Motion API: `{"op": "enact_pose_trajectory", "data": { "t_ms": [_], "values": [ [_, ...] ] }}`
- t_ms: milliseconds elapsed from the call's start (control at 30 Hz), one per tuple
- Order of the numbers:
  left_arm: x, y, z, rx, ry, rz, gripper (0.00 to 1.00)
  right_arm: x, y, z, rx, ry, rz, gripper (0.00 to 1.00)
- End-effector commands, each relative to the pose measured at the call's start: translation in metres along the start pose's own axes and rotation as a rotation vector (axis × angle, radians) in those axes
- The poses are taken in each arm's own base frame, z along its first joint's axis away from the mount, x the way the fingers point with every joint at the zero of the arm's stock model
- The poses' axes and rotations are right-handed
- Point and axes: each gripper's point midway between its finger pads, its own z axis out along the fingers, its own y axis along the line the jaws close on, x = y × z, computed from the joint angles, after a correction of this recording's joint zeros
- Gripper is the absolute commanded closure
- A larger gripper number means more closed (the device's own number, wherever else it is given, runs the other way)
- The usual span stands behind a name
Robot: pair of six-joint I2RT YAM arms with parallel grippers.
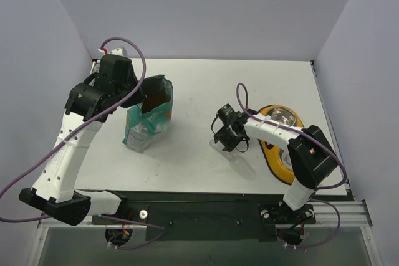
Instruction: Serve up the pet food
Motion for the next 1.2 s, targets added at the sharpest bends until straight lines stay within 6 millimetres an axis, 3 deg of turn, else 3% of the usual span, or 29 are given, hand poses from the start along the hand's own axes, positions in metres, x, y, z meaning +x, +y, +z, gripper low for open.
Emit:
{"op": "enact_pose_trajectory", "data": {
  "t_ms": [0, 333, 533, 633, 700, 900, 1067, 1167],
  "values": [
    [-0.006, -0.007, -0.016, 0.064, -0.046, -0.043, 1.00, -0.007, -0.001, 0.012, 0.012, 0.004, 0.118, 0.62],
    [-0.003, -0.017, -0.012, 0.106, -0.019, -0.046, 1.00, -0.011, -0.003, 0.029, 0.050, -0.007, 0.172, 0.62],
    [-0.006, -0.017, -0.015, 0.108, -0.030, -0.033, 1.00, -0.006, 0.003, 0.032, 0.066, 0.013, 0.105, 0.62],
    [-0.007, -0.016, -0.016, 0.107, -0.034, -0.030, 1.00, -0.003, 0.007, 0.030, 0.088, 0.011, -0.060, 0.63],
    [-0.006, -0.016, -0.017, 0.109, -0.031, -0.030, 1.00, 0.000, 0.025, 0.024, 0.091, 0.022, -0.199, 0.63],
    [-0.002, -0.017, -0.014, 0.118, -0.024, -0.031, 1.00, 0.018, 0.031, 0.013, 0.106, 0.071, -0.557, 0.62],
    [-0.003, -0.015, -0.013, 0.113, -0.034, -0.029, 1.00, 0.008, 0.012, -0.007, 0.160, 0.016, -0.789, 0.61],
    [-0.004, -0.014, -0.014, 0.112, -0.038, -0.028, 1.00, 0.001, 0.001, -0.020, 0.184, -0.022, -0.816, 0.59]
  ]
}}
